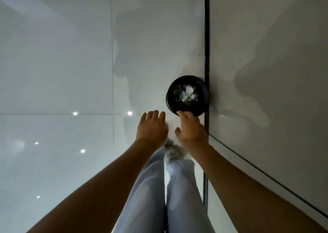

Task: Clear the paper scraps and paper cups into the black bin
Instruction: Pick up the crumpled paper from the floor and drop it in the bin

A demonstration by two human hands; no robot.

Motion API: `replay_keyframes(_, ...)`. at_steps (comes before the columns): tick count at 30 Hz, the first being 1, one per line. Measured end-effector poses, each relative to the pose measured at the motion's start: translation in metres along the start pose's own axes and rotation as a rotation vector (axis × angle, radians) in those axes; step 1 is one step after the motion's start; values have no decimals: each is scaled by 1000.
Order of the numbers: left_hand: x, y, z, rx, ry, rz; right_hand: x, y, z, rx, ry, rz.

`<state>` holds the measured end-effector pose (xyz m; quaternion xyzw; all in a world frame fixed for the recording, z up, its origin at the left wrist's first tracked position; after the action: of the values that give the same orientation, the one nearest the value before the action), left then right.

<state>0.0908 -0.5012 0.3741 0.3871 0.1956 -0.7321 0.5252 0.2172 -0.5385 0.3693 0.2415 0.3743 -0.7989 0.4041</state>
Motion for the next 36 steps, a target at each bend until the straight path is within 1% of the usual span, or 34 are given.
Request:
replay_keyframes(2,9,-8,24,-62,27,54,7,-14,10,-60,-55,96)
replay_keyframes(7,48,-29,94,-237,9,216,41,-50,46,-181,-170,262)
replay_keyframes(11,86,-52,157,-383,-24,322,81,-83,77,-297,-271,371)
replay_keyframes(16,130,-93,232,-570,13,440,139,-137,120,-475,-381,512)
replay_keyframes(20,166,-129,292,-690,82,543,196,-186,158,-593,-418,628)
replay_keyframes(24,220,-162,363,-792,105,617,262,-223,210,-749,-416,716)
replay_keyframes(30,313,-191,489,-982,124,701,369,-265,304,-813,-511,806)
replay_keyframes(36,395,-203,593,-1165,110,880,470,-296,391,-923,-624,879)
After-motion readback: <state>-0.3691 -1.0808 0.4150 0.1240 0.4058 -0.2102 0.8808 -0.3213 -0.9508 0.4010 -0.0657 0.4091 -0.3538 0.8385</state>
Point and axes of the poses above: each hand's wrist, its own z-axis away from the middle knuckle, its own x-axis out of the palm, y = z × x, the point moved 2 cm from there along -z, towards the middle knuckle, and after that the axes turned 5 degrees about -z, right-handed, at the moved point
